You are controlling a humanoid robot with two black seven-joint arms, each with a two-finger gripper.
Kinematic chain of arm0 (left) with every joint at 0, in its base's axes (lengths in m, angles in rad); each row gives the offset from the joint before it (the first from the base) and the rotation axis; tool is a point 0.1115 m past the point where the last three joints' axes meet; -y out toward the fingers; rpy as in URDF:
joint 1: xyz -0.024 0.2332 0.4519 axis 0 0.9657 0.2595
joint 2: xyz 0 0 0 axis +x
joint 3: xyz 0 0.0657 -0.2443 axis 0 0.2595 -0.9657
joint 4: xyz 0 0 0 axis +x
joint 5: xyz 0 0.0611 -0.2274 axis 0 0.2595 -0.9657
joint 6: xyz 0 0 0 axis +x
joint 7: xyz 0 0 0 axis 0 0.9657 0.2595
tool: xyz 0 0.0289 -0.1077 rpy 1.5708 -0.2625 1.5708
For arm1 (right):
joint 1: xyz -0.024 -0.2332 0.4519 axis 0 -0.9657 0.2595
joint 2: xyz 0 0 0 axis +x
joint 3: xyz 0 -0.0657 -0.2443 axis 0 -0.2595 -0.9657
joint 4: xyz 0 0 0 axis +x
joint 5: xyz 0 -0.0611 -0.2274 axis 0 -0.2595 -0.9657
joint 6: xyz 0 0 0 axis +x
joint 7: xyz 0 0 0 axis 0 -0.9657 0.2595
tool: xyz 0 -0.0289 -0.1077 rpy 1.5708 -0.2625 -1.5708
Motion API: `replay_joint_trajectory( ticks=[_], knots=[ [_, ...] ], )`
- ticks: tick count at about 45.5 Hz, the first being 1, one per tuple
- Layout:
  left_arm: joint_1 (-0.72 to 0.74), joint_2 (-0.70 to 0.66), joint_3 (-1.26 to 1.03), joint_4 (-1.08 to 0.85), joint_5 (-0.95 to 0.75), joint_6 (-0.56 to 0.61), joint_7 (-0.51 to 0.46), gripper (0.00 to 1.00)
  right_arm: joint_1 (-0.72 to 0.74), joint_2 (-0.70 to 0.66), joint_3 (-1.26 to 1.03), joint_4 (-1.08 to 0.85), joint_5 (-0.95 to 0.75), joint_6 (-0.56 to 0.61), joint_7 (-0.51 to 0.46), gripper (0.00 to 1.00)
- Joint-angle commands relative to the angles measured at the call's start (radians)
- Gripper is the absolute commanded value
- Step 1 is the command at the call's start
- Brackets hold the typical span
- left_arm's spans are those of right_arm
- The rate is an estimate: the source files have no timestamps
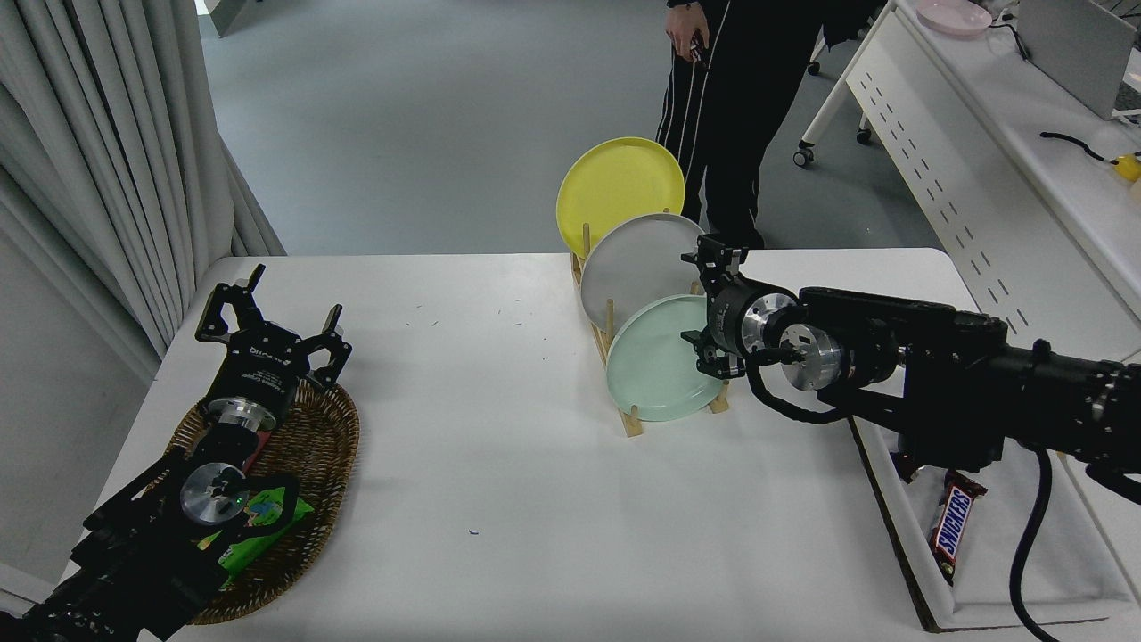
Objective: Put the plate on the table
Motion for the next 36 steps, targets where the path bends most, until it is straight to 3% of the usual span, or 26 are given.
replay_joint_trajectory(
  ticks=[1, 3, 4, 9, 36],
  knots=[
    [0.000, 0.000, 0.000, 0.000, 0.000, 0.000, 0.000, 1.00, -0.001, 0.005, 0.004, -0.014, -0.001, 0.002, -0.020, 0.82],
    [0.000, 0.000, 0.000, 0.000, 0.000, 0.000, 0.000, 1.00, 0.000, 0.005, 0.004, -0.016, -0.002, 0.003, -0.031, 0.80],
    [0.000, 0.000, 0.001, 0.000, 0.000, 0.000, 0.000, 1.00, 0.000, 0.005, 0.004, -0.016, -0.002, 0.017, -0.048, 0.73],
    [0.000, 0.000, 0.000, 0.000, 0.000, 0.000, 0.000, 1.00, 0.002, 0.004, 0.007, -0.016, -0.001, 0.035, -0.057, 0.66],
    [0.000, 0.000, 0.000, 0.000, 0.000, 0.000, 0.000, 1.00, 0.011, 0.001, 0.033, -0.022, -0.002, 0.058, -0.117, 0.52]
  ],
)
